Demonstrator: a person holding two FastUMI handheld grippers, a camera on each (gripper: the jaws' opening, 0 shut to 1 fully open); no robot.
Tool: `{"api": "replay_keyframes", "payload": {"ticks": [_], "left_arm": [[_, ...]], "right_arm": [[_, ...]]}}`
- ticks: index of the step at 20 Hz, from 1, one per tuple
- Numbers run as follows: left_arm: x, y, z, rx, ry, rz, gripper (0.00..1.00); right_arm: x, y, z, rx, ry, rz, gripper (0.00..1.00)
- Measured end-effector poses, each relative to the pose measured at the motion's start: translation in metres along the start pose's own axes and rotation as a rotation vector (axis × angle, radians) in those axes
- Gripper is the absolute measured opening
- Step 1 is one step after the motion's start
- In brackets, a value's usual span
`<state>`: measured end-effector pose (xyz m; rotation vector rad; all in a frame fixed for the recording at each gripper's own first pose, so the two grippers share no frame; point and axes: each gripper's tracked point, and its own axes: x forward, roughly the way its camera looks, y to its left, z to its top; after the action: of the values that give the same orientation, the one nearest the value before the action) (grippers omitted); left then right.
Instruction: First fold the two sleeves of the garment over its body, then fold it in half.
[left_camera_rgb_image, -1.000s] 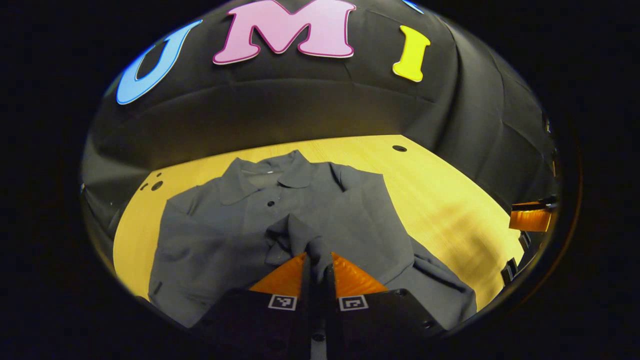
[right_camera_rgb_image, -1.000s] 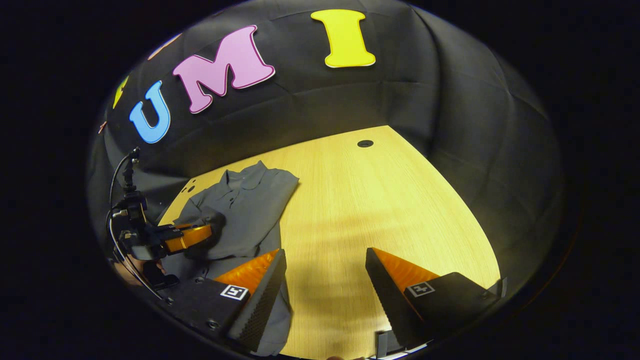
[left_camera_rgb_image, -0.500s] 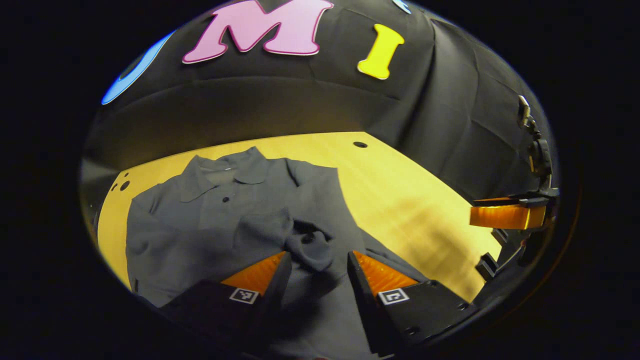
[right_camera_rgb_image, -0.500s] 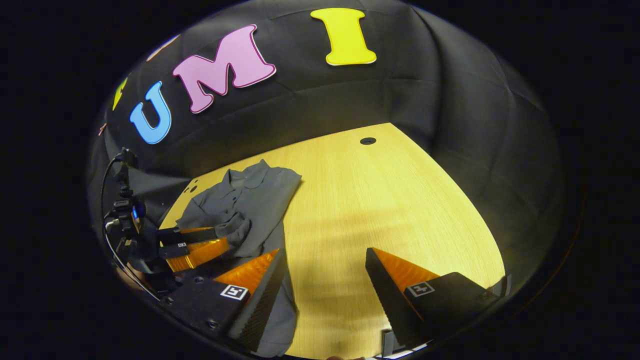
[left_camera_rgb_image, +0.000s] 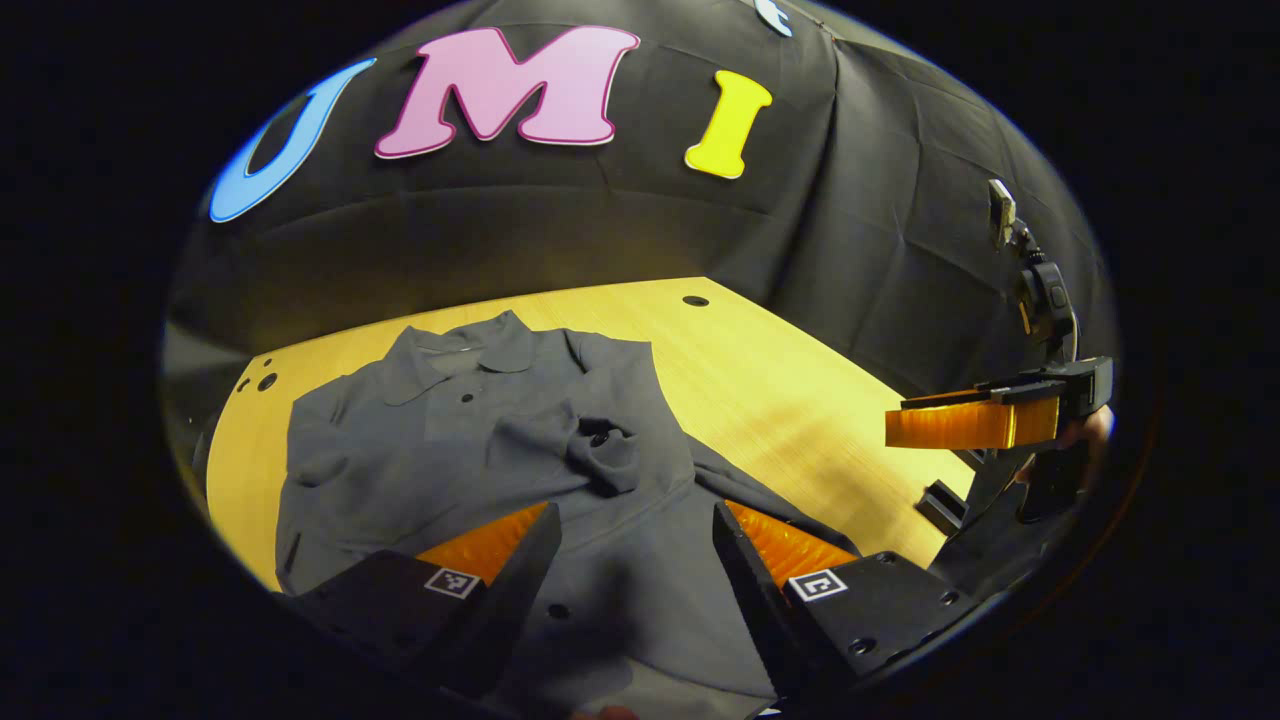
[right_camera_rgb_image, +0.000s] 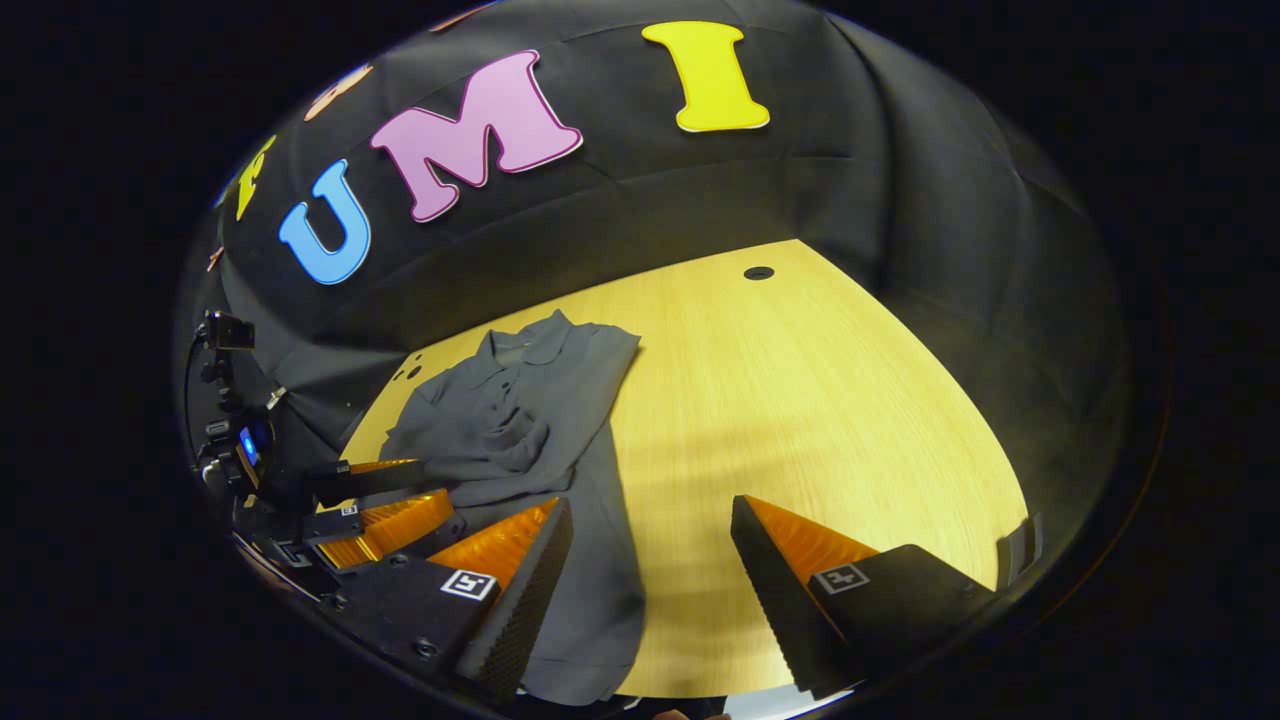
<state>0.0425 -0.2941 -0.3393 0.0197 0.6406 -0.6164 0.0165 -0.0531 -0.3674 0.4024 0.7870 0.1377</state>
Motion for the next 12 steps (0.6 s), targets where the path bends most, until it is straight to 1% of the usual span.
{"api": "replay_keyframes", "payload": {"ticks": [3, 5, 9, 12], "left_arm": [[-0.039, 0.017, -0.005, -0.026, -0.018, 0.027, 0.96], [-0.06, 0.037, -0.014, -0.037, -0.021, 0.059, 0.96], [-0.106, 0.081, -0.045, -0.083, -0.005, 0.142, 0.96], [-0.141, 0.119, -0.076, -0.119, 0.026, 0.215, 0.96]], "right_arm": [[-0.011, 0.012, -0.019, -0.023, 0.022, -0.001, 0.99], [-0.018, 0.02, -0.034, -0.026, 0.043, -0.002, 0.99], [-0.03, 0.03, -0.067, -0.036, 0.089, -0.02, 0.99], [-0.038, 0.03, -0.088, -0.035, 0.118, -0.053, 0.99]]}}
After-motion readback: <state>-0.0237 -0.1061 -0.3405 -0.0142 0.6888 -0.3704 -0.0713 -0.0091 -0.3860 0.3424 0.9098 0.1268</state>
